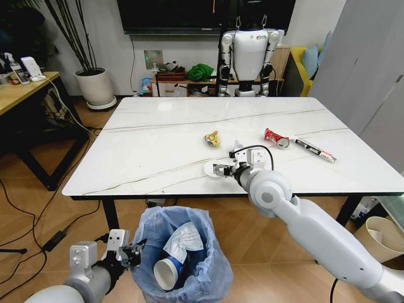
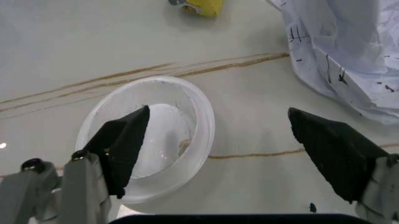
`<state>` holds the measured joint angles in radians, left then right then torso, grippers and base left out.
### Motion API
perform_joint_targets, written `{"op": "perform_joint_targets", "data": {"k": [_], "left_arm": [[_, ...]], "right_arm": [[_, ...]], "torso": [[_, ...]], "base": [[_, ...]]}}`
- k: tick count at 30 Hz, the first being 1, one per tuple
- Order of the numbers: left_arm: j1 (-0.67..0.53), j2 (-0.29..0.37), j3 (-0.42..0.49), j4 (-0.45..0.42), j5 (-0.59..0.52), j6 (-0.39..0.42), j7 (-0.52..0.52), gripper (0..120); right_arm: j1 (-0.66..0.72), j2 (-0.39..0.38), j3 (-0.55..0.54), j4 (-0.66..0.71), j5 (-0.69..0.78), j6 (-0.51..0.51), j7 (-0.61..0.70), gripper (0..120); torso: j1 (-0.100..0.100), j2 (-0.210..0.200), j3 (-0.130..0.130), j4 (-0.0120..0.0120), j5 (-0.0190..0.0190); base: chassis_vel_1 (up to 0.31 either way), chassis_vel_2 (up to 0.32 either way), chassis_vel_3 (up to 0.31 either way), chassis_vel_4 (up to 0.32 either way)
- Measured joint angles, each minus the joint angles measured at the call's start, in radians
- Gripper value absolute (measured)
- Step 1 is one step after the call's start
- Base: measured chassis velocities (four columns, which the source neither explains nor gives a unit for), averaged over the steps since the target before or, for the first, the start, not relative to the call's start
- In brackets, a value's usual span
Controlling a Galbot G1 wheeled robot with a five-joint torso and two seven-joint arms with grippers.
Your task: Pick up the trash bin and place the trash from the table into it.
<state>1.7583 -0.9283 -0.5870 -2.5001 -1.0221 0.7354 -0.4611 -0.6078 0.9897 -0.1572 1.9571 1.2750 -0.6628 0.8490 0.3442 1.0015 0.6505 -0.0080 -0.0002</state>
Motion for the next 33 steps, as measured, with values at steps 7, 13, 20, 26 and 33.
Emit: {"op": "perform_joint_targets", "data": {"k": [7,13,20,26,33], "left_arm": [[-0.004,0.002,-0.001,0.0,-0.002,0.0,0.002,0],[-0.006,-0.002,0.001,0.0,-0.002,0.0,0.005,0],[-0.009,-0.005,0.001,0.0,0.0,0.0,0.007,0],[-0.01,-0.008,0.004,0.0,0.006,0.0,0.01,0],[-0.009,-0.009,0.006,0.0,0.01,0.0,0.013,0]], "right_arm": [[-0.001,-0.001,0.0,-0.013,-0.004,0.0,-0.005,63],[-0.015,-0.012,-0.008,-0.006,-0.003,0.0,-0.012,61],[-0.016,-0.017,-0.012,-0.008,-0.002,0.002,-0.018,40],[-0.017,-0.022,-0.013,-0.006,-0.002,0.006,-0.019,17],[-0.028,-0.029,-0.006,0.005,-0.005,0.008,-0.019,0]], "torso": [[0.0,0.0,0.0,-0.0001,0.0],[0.0,0.0,0.0,-0.0001,0.0001],[0.0,0.0,0.0,-0.0001,0.0001],[0.0,0.0,0.0,-0.0001,0.0001],[0.0,0.0,0.0,-0.0001,0.0002]], "base": [[0.0,0.0,0.0,0.0],[0.0,0.0,0.0,0.0],[0.0,0.0,0.0,0.0],[0.0,0.0,0.0,0.0],[0.0,0.0,0.0,0.0]]}}
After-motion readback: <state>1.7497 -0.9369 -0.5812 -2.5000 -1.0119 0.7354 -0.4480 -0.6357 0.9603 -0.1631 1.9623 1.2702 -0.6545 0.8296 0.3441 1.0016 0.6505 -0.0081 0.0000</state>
